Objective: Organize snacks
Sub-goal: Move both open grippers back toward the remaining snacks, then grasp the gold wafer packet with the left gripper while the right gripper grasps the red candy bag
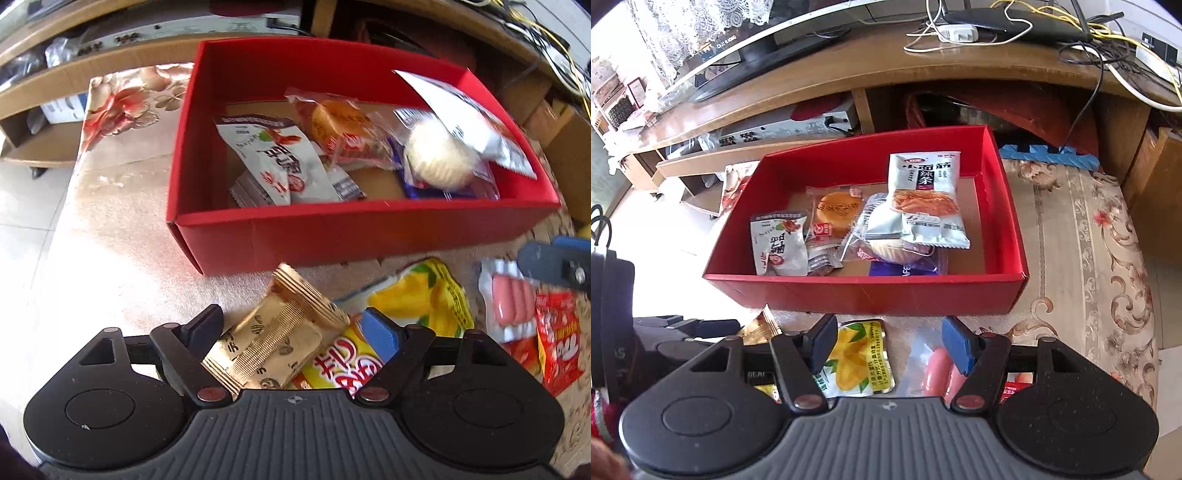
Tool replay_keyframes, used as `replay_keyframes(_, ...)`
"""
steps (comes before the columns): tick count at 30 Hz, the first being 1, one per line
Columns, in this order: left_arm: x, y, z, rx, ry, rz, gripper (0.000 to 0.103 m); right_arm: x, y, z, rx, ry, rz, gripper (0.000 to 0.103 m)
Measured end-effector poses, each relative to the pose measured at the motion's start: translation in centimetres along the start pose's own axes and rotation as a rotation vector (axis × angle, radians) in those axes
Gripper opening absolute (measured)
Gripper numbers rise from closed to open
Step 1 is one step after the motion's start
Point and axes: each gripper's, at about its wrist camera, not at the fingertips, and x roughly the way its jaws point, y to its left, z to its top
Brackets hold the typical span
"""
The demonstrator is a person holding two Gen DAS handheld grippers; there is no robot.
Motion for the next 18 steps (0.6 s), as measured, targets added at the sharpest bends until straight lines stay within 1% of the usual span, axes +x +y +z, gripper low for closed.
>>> replay_keyframes(3, -0.4, -0.3, -0.8, -0.001, 0.005, -0.002, 0.08, -0.1, -0.2, 0.1, 0.005, 0.0, -0.004, 0.061)
replay_keyframes(6, -1.0, -0.2, -1.7, -0.011, 0.003, -0.001, 0.067, -0.5, -0.2, -0.1, 0.002, -0.005, -0.011, 0.061)
replay_keyframes(12, -1.9, -0.2, -3.5, -0.033, -0.008, -0.008, 0.053, -1.5, -1.6, -0.6, 0.017, -0.01, -0.032, 0.061)
replay_keyframes(18, -1.8, -0.1, -3.1, -0.049, -0.012, -0.011, 0.051, -1.9, -5.2, -1.4, 0.082, 0.007, -0.084, 0.061)
